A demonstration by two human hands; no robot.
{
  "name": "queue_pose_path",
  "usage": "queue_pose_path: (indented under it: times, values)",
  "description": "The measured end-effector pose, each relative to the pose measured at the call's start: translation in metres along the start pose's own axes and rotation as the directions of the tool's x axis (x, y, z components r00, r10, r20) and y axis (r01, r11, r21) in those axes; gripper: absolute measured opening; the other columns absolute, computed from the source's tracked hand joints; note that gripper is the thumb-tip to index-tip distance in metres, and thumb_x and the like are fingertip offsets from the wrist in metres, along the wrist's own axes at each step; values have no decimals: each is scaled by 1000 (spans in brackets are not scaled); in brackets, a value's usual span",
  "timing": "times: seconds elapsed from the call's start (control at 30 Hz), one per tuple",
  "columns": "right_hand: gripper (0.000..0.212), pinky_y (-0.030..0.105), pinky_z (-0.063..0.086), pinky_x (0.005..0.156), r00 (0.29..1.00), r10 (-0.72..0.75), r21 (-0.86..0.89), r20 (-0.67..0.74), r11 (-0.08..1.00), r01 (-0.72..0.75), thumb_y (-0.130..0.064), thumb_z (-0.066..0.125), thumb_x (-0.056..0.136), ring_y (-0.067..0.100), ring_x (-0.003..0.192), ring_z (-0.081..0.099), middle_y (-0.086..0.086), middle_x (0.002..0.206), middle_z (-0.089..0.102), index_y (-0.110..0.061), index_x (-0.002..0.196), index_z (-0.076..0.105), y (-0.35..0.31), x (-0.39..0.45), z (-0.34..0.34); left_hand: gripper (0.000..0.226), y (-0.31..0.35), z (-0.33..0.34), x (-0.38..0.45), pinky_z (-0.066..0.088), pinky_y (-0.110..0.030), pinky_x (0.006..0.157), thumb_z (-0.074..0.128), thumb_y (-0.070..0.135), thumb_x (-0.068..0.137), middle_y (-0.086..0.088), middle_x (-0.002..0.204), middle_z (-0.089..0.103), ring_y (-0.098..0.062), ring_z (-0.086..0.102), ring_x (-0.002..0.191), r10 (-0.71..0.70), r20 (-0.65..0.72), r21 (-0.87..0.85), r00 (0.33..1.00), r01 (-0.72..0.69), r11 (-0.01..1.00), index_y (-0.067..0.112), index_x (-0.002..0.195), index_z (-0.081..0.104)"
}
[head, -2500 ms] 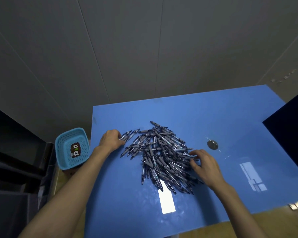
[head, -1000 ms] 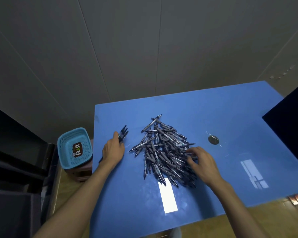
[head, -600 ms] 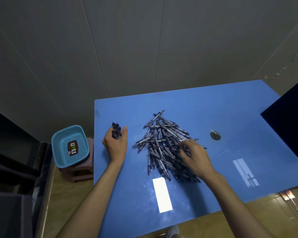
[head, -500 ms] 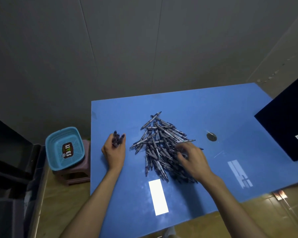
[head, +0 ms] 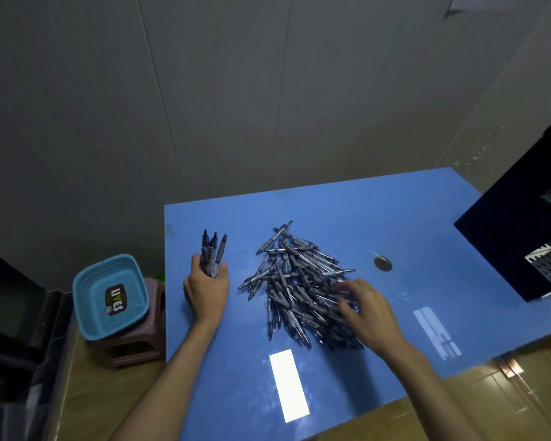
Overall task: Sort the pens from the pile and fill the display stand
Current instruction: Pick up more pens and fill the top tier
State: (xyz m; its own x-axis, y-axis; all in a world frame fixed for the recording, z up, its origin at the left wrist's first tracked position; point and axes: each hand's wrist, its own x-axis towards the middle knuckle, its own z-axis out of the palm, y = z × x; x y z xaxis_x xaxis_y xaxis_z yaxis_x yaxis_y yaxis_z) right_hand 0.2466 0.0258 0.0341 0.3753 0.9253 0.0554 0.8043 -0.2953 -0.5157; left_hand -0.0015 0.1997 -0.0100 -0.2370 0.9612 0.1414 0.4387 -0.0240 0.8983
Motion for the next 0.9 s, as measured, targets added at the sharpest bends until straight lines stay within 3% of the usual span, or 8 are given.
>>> queue_pose_path:
  times: [0.13, 0.27, 0.43, 0.53, 0.63, 0.77, 0.9]
  values:
    - [16, 37, 51, 80, 1000, -5, -5, -22, 1000, 5, -20, 64, 89, 17, 91, 64, -9, 101, 64, -24, 104, 68, 2, -8, 0, 18, -3, 5, -5, 42, -34, 66, 73, 16, 88, -9, 77, 65, -35, 60, 72, 5, 22, -9, 1000, -5, 1000, 11, 91, 56]
    - [16, 35, 51, 81, 1000, -4, -6, -22, 1000, 4, -21, 64, 91, 14, 94, 66, -8, 107, 65, -23, 105, 68, 3, -14, -2, 28, -9, 6, -16, 34, -30, 59, 72, 15, 92, -7, 67, 54, -29, 50, 60, 117, -8, -36, 993, -118, 992, 11, 81, 47]
    - [18, 29, 50, 80, 999, 36, -16, -5, 999, -36, -18, 63, 90, 8, 95, 65, -8, 107, 65, -22, 106, 69, 5, -21, -6, 33, -21, 10, -22, 31, -30, 62, 74, 6, 88, -4, 65, 49, -32, 51, 64, 60, 42, 26, 997, -61, 998, 18, 78, 44]
    - [18, 25, 46, 76, 999, 44, -24, -10, 999, -44, -17, 63, 90, 5, 93, 64, -9, 107, 65, -22, 105, 69, 4, -23, -10, 16, -18, 8, -22, 43, -37, 62, 71, 15, 92, -18, 75, 65, -43, 62, 74, -27, 78, 51, 997, 23, 998, 6, 94, 58]
    - [17, 25, 45, 76, 998, 53, -20, -17, 998, -53, -19, 63, 90, 6, 93, 63, -11, 106, 64, -24, 105, 68, 3, -23, -18, 30, 2, 2, -21, 50, -43, 72, 66, 30, 96, -21, 86, 69, -40, 65, 81, -73, 56, 39, 996, 71, 997, 5, 111, 61]
    - [15, 25, 43, 75, 996, 73, -4, -44, 997, -73, -21, 61, 92, 8, 95, 63, -13, 105, 63, -28, 104, 66, 4, -18, -33, 24, 46, 2, -11, 42, -35, 66, 71, 23, 91, -5, 76, 61, -29, 57, 71, -1, 230, 15, 973, -3, 1000, 8, 94, 54]
    - [17, 28, 43, 79, 991, 89, 5, -105, 996, -89, -22, 61, 94, 11, 98, 63, -9, 111, 64, -25, 109, 67, 7, -11, -57, 10, 95, 17, -10, 41, -29, 59, 64, 24, 97, 2, 80, 63, -13, 57, 69, -17, 480, -40, 877, 41, 998, 15, 94, 59]
